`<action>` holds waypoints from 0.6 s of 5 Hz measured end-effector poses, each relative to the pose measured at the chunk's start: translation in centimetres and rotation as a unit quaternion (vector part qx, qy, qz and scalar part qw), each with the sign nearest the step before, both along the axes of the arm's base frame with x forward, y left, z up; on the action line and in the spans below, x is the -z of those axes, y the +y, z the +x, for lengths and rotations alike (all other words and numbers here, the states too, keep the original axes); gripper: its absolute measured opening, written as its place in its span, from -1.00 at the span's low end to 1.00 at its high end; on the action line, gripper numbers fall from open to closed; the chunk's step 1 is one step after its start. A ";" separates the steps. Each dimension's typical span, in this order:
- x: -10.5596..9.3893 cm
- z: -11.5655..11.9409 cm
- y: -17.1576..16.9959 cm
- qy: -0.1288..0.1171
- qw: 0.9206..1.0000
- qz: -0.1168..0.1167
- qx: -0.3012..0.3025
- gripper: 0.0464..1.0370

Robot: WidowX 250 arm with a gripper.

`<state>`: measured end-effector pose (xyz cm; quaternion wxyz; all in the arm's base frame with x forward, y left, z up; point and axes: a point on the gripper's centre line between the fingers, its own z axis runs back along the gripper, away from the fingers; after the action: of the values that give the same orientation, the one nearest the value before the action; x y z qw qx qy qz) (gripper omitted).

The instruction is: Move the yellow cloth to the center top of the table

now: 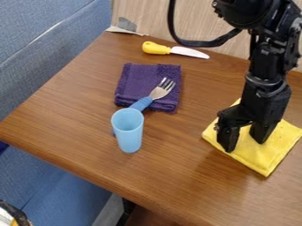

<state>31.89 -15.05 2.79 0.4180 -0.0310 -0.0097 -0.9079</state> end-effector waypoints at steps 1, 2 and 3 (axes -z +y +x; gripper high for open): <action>0.1 1.4 -0.2 -0.002 1.000 0.002 -0.001 0.93; 0.2 3.3 -0.3 -0.006 1.000 0.002 -0.007 0.93; 0.2 5.4 -0.3 -0.016 1.000 0.004 -0.015 0.93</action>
<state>37.26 -15.36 2.60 0.4310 -0.0146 -0.0128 -0.9021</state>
